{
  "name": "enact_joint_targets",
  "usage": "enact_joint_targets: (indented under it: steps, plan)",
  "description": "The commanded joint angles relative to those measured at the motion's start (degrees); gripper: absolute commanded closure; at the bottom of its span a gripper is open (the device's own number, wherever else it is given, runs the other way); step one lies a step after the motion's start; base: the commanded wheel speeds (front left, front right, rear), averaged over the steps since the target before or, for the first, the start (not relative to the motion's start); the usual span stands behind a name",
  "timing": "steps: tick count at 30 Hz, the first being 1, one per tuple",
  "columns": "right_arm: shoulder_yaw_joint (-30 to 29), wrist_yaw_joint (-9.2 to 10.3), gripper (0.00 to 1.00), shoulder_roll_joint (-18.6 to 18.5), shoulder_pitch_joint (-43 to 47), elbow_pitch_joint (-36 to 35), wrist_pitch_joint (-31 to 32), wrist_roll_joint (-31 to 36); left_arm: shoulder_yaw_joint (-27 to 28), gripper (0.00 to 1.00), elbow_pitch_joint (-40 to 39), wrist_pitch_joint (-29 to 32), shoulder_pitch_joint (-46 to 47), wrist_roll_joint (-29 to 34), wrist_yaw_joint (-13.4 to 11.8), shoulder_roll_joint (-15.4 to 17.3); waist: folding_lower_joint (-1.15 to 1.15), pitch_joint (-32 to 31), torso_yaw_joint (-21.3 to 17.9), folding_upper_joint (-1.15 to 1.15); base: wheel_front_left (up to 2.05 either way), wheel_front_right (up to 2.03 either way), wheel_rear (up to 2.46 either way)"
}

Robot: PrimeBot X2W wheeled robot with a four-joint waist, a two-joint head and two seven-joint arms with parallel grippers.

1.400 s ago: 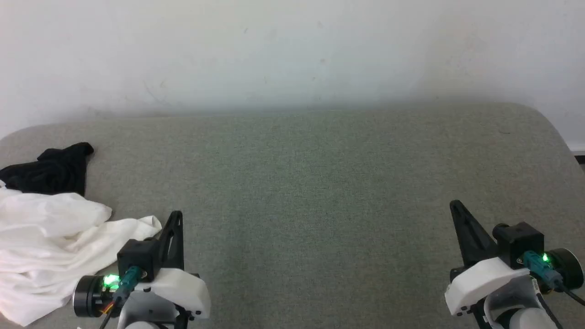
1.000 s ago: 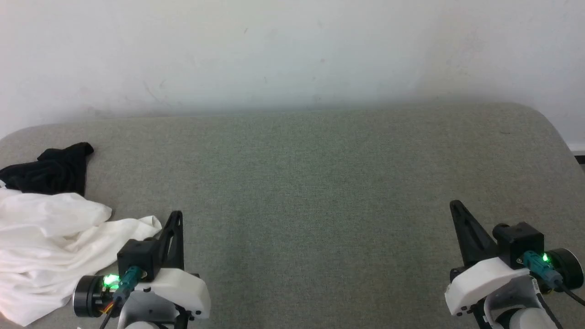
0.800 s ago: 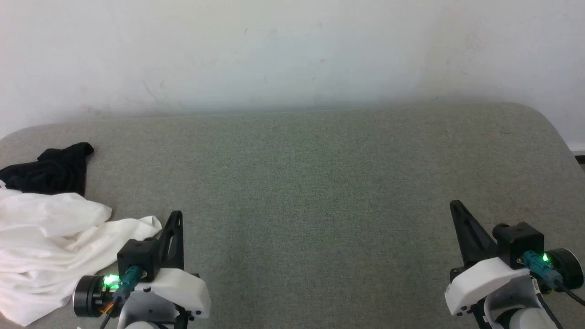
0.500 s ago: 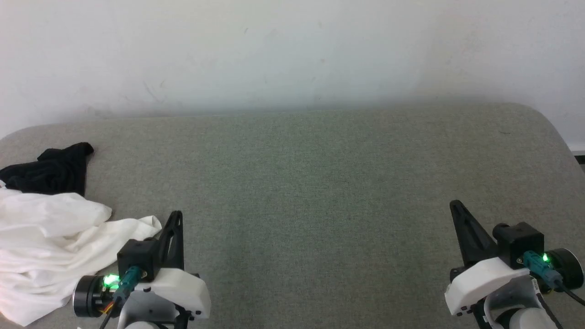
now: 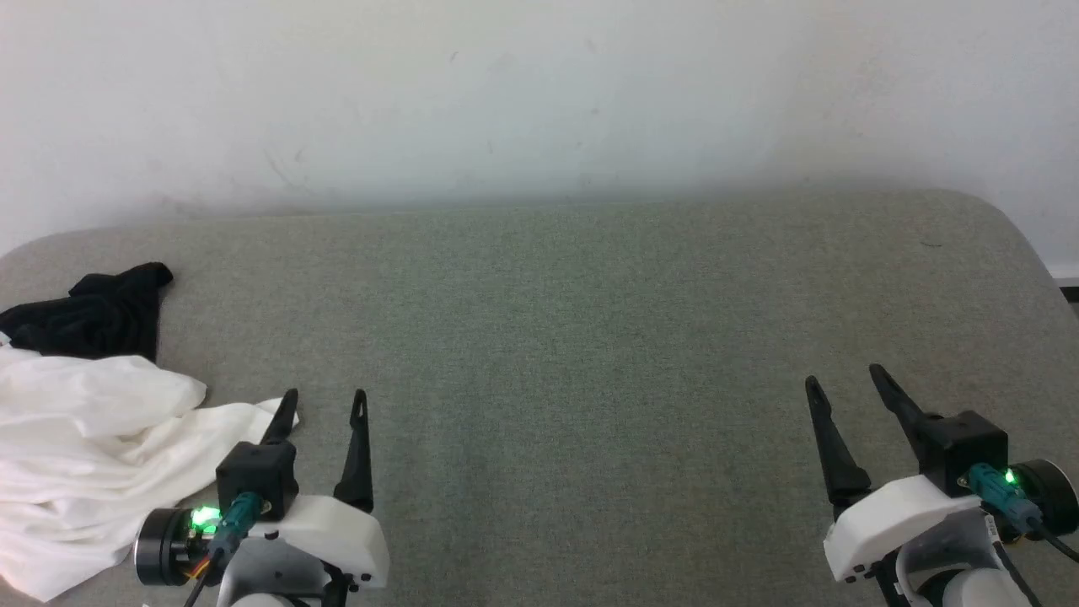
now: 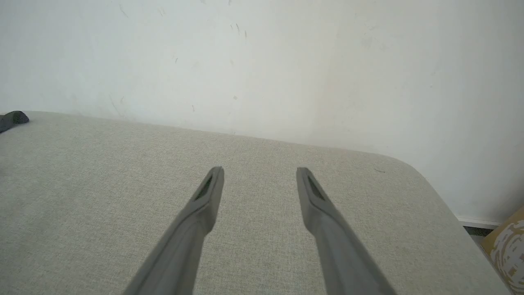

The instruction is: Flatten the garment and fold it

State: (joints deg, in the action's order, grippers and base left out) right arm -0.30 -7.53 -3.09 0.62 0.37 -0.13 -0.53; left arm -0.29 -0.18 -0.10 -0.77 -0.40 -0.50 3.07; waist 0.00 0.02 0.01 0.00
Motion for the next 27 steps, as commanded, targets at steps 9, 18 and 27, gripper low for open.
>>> enact_joint_targets:
  steps: [9, 18, 27]
  plan:
    - [-1.5, 0.00, 0.00, 0.0, 0.5, 0.3, -1.5, -1.1, 0.1, 0.00, -0.5, -1.5, -0.6, -1.0, -0.2, 0.0, 0.00, 0.2, 0.2, 0.00, 0.00, 0.00, 0.00]
    - [-2.6, 0.01, 0.00, 0.0, 0.7, 0.7, -2.5, -1.8, 0.3, 0.00, -1.0, -2.6, -0.9, -1.9, -0.5, 0.0, 0.00, 0.5, 0.9, 0.00, 0.00, 0.00, 0.00]
    - [-3.6, 0.01, 0.00, 0.1, 0.7, 0.6, -3.6, -2.1, 0.0, 0.00, -1.3, -3.6, -0.7, -3.2, -1.0, 0.0, 0.00, 1.1, 2.9, 0.00, 0.00, 0.00, 0.00]
